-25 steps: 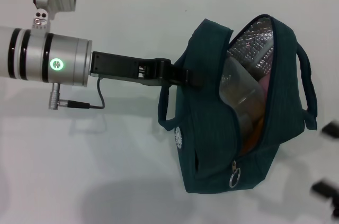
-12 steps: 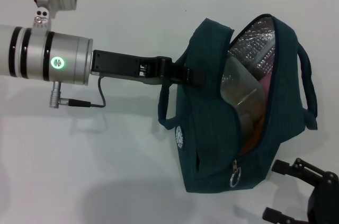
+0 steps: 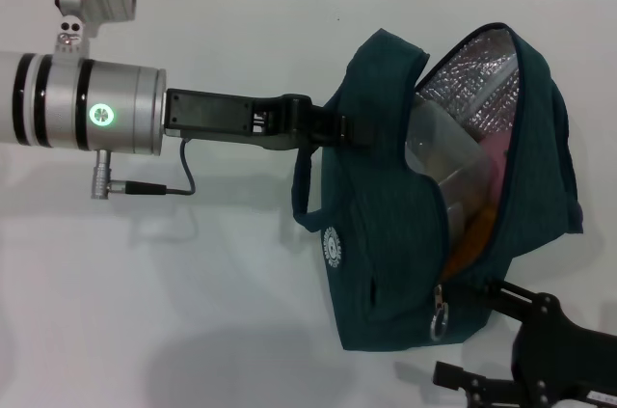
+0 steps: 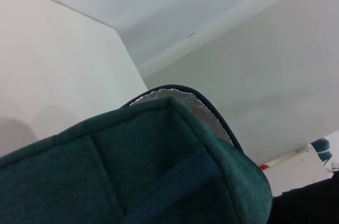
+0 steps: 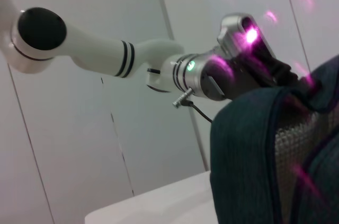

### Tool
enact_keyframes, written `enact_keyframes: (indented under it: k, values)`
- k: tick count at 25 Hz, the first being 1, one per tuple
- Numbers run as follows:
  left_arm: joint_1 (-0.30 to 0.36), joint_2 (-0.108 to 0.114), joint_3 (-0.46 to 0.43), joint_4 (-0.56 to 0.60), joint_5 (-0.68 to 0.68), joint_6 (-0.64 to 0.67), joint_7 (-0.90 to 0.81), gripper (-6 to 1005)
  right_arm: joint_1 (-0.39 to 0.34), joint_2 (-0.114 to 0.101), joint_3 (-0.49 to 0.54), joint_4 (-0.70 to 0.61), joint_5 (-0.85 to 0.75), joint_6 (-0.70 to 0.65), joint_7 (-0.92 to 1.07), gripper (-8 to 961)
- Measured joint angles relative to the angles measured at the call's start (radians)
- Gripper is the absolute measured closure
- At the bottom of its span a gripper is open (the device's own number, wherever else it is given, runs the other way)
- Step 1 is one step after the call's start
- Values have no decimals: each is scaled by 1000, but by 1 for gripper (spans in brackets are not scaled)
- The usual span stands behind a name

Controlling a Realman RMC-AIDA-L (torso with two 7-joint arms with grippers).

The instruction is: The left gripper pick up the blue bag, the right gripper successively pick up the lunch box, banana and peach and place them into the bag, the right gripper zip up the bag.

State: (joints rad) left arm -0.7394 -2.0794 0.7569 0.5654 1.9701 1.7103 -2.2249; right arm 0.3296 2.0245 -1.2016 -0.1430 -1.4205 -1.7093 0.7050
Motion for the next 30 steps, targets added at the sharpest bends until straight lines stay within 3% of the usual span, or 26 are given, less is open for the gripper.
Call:
enact_keyframes:
  k: [8,16,30]
  values:
    - [4,-1,1,-1,-1,0,1,953,17,0,-11,0,-1,36,23,80]
    - [5,-2,1,-1,-1,0,4,953,41,0,-112,-12,7,29,41,79]
    - [12,1,1,-3,-1,0,10,952,10,-6,-109,-3,52,13,48,80]
